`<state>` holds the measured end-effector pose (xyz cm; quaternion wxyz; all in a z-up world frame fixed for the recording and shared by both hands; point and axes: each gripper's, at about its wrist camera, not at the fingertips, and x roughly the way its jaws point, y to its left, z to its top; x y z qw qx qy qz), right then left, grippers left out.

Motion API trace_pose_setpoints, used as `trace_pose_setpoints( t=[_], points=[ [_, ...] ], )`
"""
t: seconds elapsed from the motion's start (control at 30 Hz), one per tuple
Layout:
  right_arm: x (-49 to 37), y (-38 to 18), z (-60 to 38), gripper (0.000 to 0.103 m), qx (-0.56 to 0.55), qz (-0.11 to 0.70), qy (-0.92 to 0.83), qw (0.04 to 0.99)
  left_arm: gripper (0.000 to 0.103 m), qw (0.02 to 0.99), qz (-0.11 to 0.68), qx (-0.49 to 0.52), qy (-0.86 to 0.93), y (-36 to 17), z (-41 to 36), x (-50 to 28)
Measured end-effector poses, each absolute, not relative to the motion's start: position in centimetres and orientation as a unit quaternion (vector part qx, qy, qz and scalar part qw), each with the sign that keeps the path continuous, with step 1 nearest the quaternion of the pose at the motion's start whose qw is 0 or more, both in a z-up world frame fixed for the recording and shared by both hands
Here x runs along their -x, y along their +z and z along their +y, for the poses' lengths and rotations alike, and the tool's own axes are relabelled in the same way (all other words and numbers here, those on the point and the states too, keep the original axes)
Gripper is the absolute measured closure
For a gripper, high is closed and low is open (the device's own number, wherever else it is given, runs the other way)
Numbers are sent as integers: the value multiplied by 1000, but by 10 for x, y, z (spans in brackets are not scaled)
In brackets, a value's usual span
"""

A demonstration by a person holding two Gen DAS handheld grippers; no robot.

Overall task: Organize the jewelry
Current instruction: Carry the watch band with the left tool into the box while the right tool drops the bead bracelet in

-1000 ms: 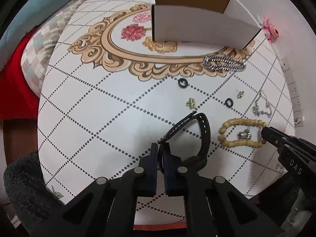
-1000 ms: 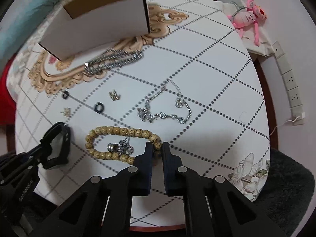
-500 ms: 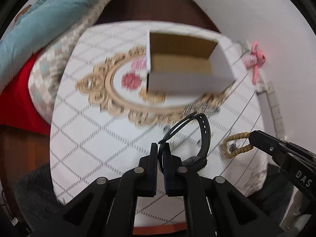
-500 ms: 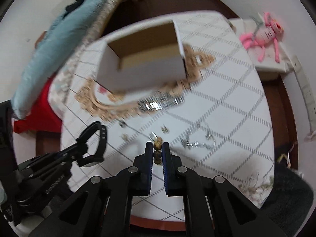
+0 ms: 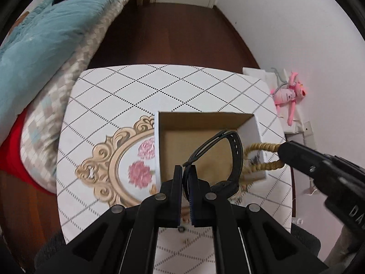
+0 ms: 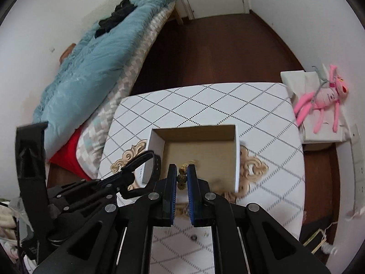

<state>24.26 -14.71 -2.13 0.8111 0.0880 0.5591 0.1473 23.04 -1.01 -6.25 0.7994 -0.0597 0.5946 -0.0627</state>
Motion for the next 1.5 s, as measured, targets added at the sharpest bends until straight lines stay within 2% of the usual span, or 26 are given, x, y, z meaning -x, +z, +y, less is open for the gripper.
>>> trace_pose_setpoints(
  t=[0.23, 0.3, 0.37, 0.4, 0.43, 0.47, 0.5, 0.53, 0.63, 0.7, 0.73, 0.8, 1.17, 1.5],
  points=[
    [-282, -58, -144, 93, -71, 588, 139, 794, 88, 759, 642, 86, -57, -92, -7, -271],
    [-287, -70, -144, 93, -71, 608, 144, 778, 75, 761, 643, 77, -47, -94, -6, -275],
    [-289, -81, -148, 90, -67, 621, 131, 770, 38, 771, 631, 78, -38, -90, -2, -273],
    [-289, -84, -151, 81, -64, 621, 125, 771, 32, 775, 627, 76, -32, -88, 0, -273],
    [-288, -85, -154, 74, -62, 620, 118, 773, 31, 780, 620, 73, -26, -86, 2, -271],
    [-286, -85, -157, 59, -54, 617, 105, 778, 29, 783, 618, 68, -18, -85, 4, -270],
    [-284, -85, -159, 50, -48, 613, 98, 782, 26, 784, 618, 59, -8, -85, 6, -268],
    [-281, -83, -162, 47, -40, 607, 89, 789, 22, 787, 614, 54, -3, -84, 7, -266],
    [-272, -81, -167, 29, -14, 595, 58, 801, 16, 805, 592, 28, 13, -81, 9, -255],
    [-266, -83, -168, 9, 6, 591, 42, 805, 3, 817, 576, 14, 20, -82, 10, -246],
    [-262, -86, -168, 6, 12, 590, 35, 806, 0, 822, 569, 10, 21, -84, 10, -242],
    [-256, -91, -166, 1, 18, 591, 29, 806, 0, 822, 570, -2, 22, -90, 7, -237],
    [-236, -113, -162, 1, 21, 591, 11, 807, 0, 819, 574, -10, 29, -105, 4, -215],
    [-218, -78, -162, 1, 23, 553, -1, 833, 0, 838, 545, 1, 26, -73, 1, -196]
  ],
)
